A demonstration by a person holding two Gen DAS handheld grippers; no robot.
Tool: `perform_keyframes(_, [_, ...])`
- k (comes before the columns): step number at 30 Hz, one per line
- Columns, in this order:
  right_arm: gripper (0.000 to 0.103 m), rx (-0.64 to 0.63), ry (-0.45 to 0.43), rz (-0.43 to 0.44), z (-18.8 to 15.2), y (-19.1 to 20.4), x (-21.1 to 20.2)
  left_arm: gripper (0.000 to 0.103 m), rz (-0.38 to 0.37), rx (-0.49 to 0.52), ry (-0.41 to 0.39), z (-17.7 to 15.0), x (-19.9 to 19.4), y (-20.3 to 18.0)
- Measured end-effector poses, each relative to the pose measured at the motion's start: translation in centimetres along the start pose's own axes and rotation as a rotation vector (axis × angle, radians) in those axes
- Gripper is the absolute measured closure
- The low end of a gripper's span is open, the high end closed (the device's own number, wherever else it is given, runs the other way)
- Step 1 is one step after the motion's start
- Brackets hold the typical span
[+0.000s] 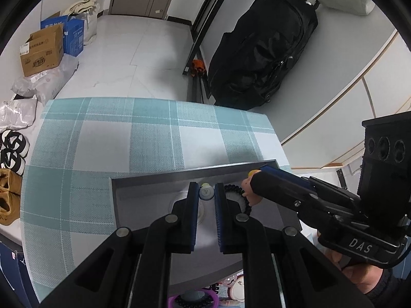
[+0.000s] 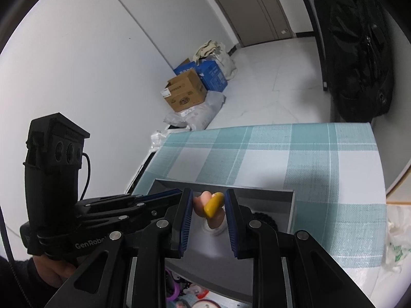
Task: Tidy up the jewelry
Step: 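Carry the stud and doll into the silver box and open both grippers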
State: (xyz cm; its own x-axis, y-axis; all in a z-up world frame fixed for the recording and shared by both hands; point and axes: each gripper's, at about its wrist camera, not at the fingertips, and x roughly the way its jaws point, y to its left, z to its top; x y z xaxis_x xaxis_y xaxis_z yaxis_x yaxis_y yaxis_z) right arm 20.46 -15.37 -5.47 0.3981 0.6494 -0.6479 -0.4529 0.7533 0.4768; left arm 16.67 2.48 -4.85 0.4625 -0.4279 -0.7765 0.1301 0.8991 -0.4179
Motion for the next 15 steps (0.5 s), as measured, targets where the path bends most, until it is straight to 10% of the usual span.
perform_keyframes(12, [0.075, 0.026, 0.009, -0.004, -0.3, -0.4, 0.3, 0.094, 0.032, -0.064, 0.014, 0.0, 0.6, 1.3])
perform_keyframes(15, [0.06, 0.018, 0.004, -0.024, -0.4, -0.1, 0.0, 0.074, 0.035, -0.022, 0.025, -0.1, 0.4, 0.6])
